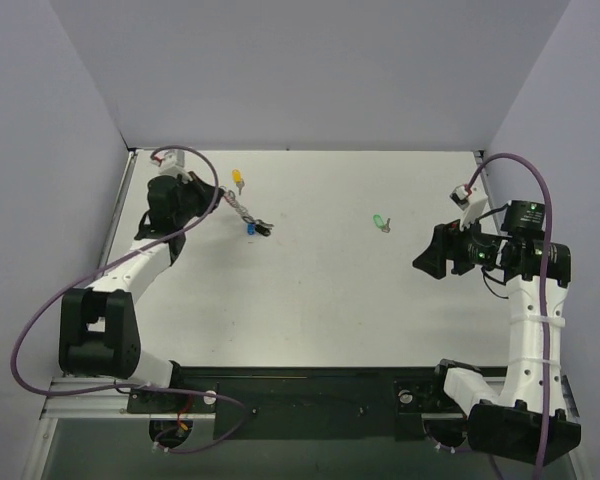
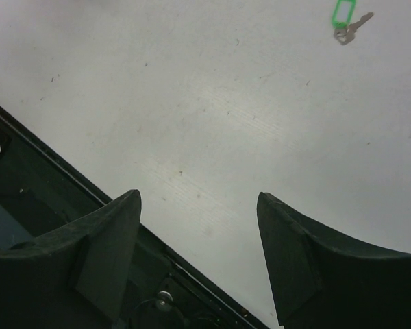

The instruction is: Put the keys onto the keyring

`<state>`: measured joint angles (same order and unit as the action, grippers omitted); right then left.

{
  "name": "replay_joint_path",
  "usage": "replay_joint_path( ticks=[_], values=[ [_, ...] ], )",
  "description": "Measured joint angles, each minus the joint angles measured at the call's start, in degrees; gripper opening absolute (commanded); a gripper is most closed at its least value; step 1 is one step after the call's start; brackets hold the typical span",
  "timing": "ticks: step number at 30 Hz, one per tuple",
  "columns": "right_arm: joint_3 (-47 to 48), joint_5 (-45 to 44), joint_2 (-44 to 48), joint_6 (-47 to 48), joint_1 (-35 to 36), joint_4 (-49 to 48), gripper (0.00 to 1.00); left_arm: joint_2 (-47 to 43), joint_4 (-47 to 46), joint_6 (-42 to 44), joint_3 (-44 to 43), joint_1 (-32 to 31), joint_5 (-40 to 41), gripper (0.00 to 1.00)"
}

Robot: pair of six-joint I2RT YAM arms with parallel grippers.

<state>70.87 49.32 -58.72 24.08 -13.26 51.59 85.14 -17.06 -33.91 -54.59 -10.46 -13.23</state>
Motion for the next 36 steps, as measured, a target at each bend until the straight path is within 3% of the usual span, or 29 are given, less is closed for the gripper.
replay_joint_path(
  ticks=[5,13,17,21,23,28,31,36],
  values=[
    [-7.61,3.13,0.52,-0.94,0.07,-2.25,0.64,-2.54,0.24,0.28,7.45,11.30,3.74,0.00],
    [-13.55,4.33,2.21,-2.19,1.77,-6.47,0.65,-4.57,7.82,3.02,14.80,13.53,12.63,0.00],
    [-14.47,5.05,3.41,-2.64,2.45,-7.74,0.65,-9.16,11.04,2.73,18.58,13.55,16.41,0.12],
    [-14.64,5.38,3.72,-2.95,2.69,-8.37,0.65,-14.49,14.47,1.55,21.55,13.53,18.67,0.37],
    [-14.64,5.44,3.74,-3.04,2.84,-8.59,0.65,-16.55,15.63,0.72,22.32,13.53,19.69,0.45],
    [-14.64,5.22,4.61,-3.15,2.86,-8.57,0.65,-20.33,18.05,-0.87,22.67,13.55,20.65,0.54],
    [-14.60,4.31,5.42,-2.67,2.86,-7.72,0.65,-22.99,19.56,-0.87,22.67,13.55,18.62,0.73],
    [-10.82,-0.24,5.68,-1.11,2.84,-3.87,0.68,-29.46,23.28,0.79,19.78,13.51,9.60,0.78]
  ],
)
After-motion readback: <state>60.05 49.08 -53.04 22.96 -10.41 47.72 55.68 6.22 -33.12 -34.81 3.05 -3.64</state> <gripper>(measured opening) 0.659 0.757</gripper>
